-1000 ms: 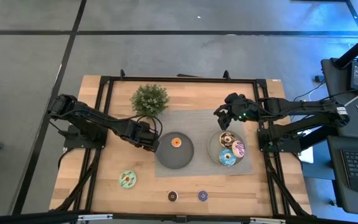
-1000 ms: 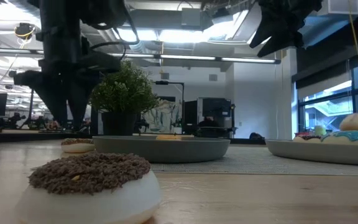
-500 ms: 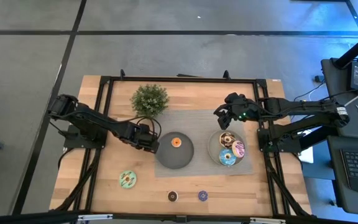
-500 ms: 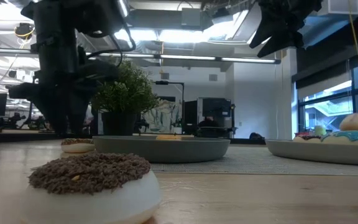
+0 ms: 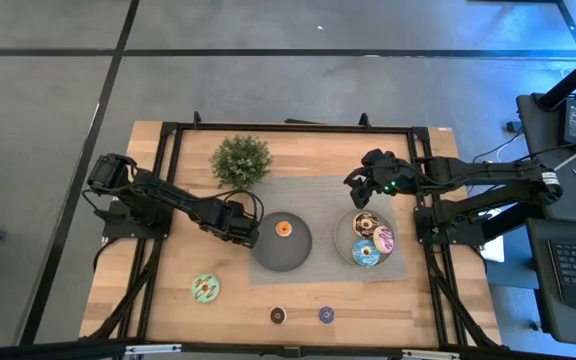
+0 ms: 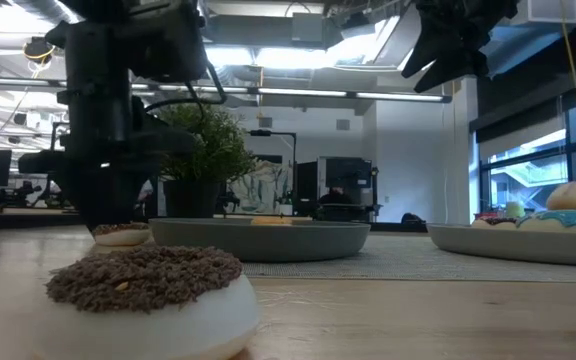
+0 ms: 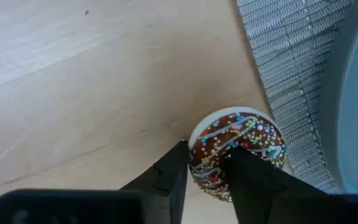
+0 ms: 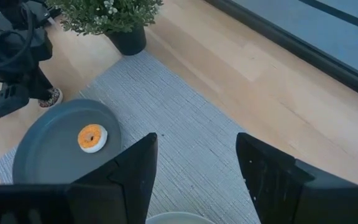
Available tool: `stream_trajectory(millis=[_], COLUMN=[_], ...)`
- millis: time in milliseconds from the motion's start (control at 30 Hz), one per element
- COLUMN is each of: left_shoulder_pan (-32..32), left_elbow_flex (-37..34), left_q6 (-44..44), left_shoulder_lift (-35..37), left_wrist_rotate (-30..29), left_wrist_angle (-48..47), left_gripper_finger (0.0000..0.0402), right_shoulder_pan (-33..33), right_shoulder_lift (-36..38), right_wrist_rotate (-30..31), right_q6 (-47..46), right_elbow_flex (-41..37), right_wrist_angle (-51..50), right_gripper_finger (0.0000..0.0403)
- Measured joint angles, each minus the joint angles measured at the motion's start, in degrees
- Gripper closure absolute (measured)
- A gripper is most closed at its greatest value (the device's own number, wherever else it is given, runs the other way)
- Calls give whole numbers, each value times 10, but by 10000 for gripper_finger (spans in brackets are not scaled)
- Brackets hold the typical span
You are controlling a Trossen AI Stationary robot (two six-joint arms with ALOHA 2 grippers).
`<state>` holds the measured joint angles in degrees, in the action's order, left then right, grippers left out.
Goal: Pick & Place donuts
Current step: Put the left small brown donut on the dark gray plate
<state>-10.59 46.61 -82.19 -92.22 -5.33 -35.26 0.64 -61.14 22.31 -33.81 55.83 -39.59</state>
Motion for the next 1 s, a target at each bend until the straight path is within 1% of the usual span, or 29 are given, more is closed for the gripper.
stream_trajectory(millis=[167,300,367,467,567,733,1000], left_shoulder_pan=[0,3,7,18,29,42,43], left_elbow_flex=[7,27,39,63,82,98,121], left_q6=[22,31,53,120,172,213,235], left_shoulder_lift=[17,40,51,51,34,1,-60], left_wrist_rotate=[6,4,-2,-9,-12,-12,19], left_wrist_angle=[-20,-41,-22,23,36,73,76], left_gripper_finger=[349,370,374,375,375,375,374], right_shoulder_pan=[0,0,0,0,0,0,0], right_shoulder_lift=[0,0,0,0,0,0,0], right_wrist_rotate=[0,0,0,0,0,0,0], right_q6=[10,11,11,13,11,11,11], right_elbow_flex=[0,0,0,0,0,0,0], right_wrist_angle=[-1,-1,-1,-1,-1,-1,-1], right_gripper_finger=[182,182,182,182,182,182,182])
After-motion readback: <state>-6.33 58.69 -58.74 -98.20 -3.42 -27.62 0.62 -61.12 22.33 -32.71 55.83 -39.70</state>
